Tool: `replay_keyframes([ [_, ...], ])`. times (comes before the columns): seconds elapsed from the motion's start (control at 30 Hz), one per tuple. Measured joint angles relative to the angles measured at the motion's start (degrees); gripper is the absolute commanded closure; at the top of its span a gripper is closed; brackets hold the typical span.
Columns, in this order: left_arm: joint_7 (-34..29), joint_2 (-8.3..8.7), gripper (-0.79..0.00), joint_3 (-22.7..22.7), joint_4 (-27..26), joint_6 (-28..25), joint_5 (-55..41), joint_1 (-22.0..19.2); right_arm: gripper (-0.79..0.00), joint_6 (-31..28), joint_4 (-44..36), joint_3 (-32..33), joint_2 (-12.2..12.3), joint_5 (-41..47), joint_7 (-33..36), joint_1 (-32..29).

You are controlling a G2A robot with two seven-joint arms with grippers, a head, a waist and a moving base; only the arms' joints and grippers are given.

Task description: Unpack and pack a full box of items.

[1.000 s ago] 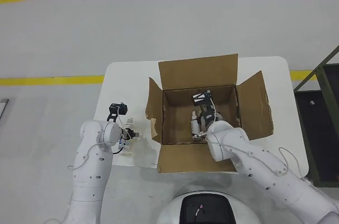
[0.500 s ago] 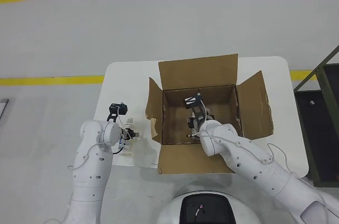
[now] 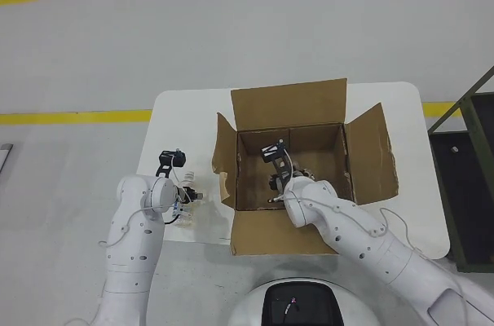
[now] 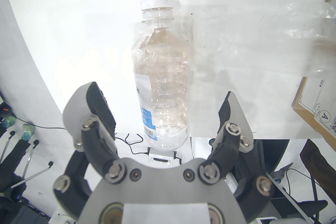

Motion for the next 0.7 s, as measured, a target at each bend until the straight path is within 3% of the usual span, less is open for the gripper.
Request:
replay_keyframes([
  [0.7,0.0,0.00,-0.785,0.0,0.0,0.0,0.0,0.0,-0.785,-2.8,0.5,2.1,-1.4,-3.4,4.0,-2.1],
])
